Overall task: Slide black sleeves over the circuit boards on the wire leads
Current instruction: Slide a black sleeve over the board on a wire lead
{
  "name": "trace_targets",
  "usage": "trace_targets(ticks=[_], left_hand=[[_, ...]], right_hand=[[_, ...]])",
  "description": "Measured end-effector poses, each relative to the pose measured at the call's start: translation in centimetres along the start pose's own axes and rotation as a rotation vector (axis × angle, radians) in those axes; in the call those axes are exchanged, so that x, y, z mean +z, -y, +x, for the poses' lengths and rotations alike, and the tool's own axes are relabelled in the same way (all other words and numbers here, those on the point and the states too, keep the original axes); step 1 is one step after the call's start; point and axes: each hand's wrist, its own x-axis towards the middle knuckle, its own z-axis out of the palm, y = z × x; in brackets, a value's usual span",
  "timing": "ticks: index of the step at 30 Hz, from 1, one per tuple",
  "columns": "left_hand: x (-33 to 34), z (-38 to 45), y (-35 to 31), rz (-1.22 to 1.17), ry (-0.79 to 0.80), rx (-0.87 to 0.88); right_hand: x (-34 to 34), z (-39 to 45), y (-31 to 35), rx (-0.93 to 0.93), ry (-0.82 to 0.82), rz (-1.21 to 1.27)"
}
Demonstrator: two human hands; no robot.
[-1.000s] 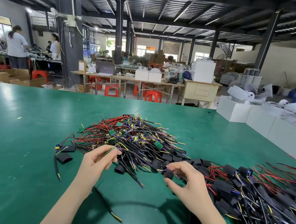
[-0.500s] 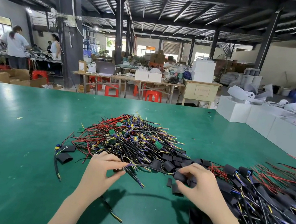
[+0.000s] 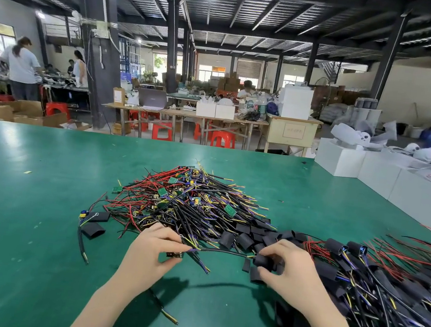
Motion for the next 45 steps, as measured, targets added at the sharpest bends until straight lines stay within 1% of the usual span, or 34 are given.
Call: trace_targets(ticks=[3, 5, 7, 9, 12, 15, 17, 19, 22, 26, 29, 33, 36, 40, 43, 45], left_hand=[[-0.1, 0.1, 0.1, 0.015, -0.013, 0.02], [-0.2, 0.1, 0.2, 0.03, -0.014, 0.025], [-0.2, 0.0, 0.2, 0.036, -0.015, 0.027], [-0.1, 0.0, 0.2, 0.03, -0.013, 0.021], [-0.1, 0.0, 0.1, -0.007, -0.013, -0.003], [0.0, 0.0, -0.3, -0.073, -0.021, -0.1], [0.1, -0.1, -0.4, -0.143, -0.019, -0.188], [0.1, -0.2, -0.6, -0.224, 0.012, -0.231], [0.2, -0.4, -0.6, -0.214, 0.073, -0.174], [0.2, -0.4, -0.5, -0.107, 0.07, -0.12], [0.4, -0.4, -0.5, -0.089, 0.018, -0.112], [0.3, -0.3, -0.5, -0.124, -0.078, -0.102], [0.1, -0.2, -0.4, -0.196, -0.097, -0.144], [0.0, -0.1, -0.4, -0.32, -0.084, -0.223], [-0.2, 0.1, -0.4, -0.373, -0.089, -0.258], [-0.1, 0.1, -0.4, -0.407, -0.042, -0.287]], right_hand=[[-0.1, 0.2, -0.1, 0.138, -0.064, 0.172], [0.0, 0.3, -0.2, 0.197, -0.044, 0.234], [-0.1, 0.3, -0.3, 0.219, -0.022, 0.256], [-0.1, 0.2, -0.2, 0.185, -0.024, 0.223], [0.0, 0.0, -0.3, 0.007, -0.009, 0.056], [0.1, 0.0, -0.4, -0.107, 0.01, -0.044], [0.1, 0.0, -0.4, -0.133, 0.003, -0.066], [0.1, -0.1, -0.5, -0.128, -0.003, -0.072], [0.1, -0.1, -0.5, -0.11, 0.0, -0.079], [0.1, 0.0, -0.2, -0.123, -0.038, -0.068], [0.0, -0.1, 0.1, -0.069, -0.067, 0.01], [-0.1, -0.1, 0.2, 0.057, -0.035, 0.126], [-0.1, -0.1, 0.3, 0.148, 0.03, 0.17], [-0.3, -0.1, 0.5, 0.193, 0.089, 0.273], [-0.4, -0.1, 0.8, 0.171, 0.017, 0.279], [-0.3, -0.2, 1.1, 0.134, -0.034, 0.267]])
